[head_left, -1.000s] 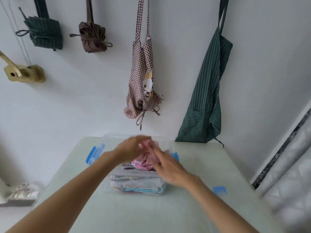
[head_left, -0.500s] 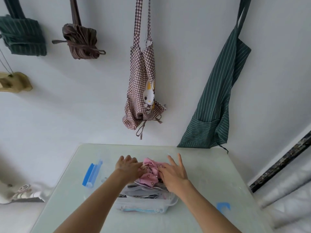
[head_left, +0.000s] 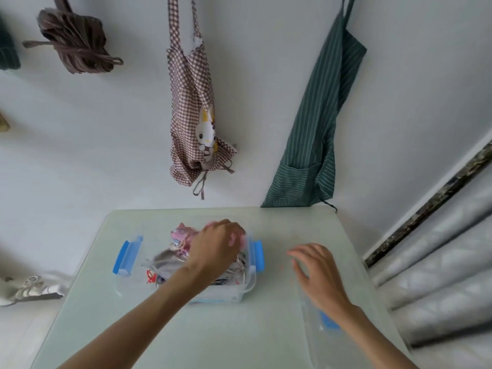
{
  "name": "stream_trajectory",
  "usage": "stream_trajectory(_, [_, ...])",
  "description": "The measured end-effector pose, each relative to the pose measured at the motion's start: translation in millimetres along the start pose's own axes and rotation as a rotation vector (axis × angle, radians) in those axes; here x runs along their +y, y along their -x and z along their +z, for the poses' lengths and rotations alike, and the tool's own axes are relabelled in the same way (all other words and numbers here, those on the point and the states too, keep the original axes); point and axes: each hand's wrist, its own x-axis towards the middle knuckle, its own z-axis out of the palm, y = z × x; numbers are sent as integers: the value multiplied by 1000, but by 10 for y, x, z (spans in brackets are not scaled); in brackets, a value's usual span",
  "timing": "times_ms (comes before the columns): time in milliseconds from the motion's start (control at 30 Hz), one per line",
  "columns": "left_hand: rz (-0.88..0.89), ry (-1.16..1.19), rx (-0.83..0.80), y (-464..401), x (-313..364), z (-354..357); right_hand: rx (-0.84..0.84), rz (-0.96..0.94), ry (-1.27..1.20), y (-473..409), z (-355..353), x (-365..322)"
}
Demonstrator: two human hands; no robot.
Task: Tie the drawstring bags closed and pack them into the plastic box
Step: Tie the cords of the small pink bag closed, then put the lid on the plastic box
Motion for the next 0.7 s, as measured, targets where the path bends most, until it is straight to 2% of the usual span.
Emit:
stream_trajectory(67, [-108,320,-205,17,334,208,-132,257,65,357,-105,336])
stream_trajectory(133, [-310,662,-515,48,681,494,-280,580,113,737,-116,664])
stream_trajectory(200, [-524,856,-762,107,899,775,-390,852,87,1007,-67,875])
stream_trajectory(267, [-661,907,-822,174,1058,1090,-473,1022,76,1229,-11,1026])
stream_trajectory(400, [-754,712,-794,248,1147,1589,-545,1249,-46,1469,179,1183])
stream_trajectory(467, [-845,767,-743,276,1128,1800,-500,1299,-123,1481,215,1212])
stream_trajectory(567, [-932,883,-673,337,1138,1926,-197,1311,-259,1494,164,1260])
stream_trajectory(633, [-996,1003,-656,338,1100,1874,60,1306,-588,1487,33,1208])
stream_trajectory(700, [-1028,1068,-681,319,1043,1738,170,1201,-928,1390,-183,1126])
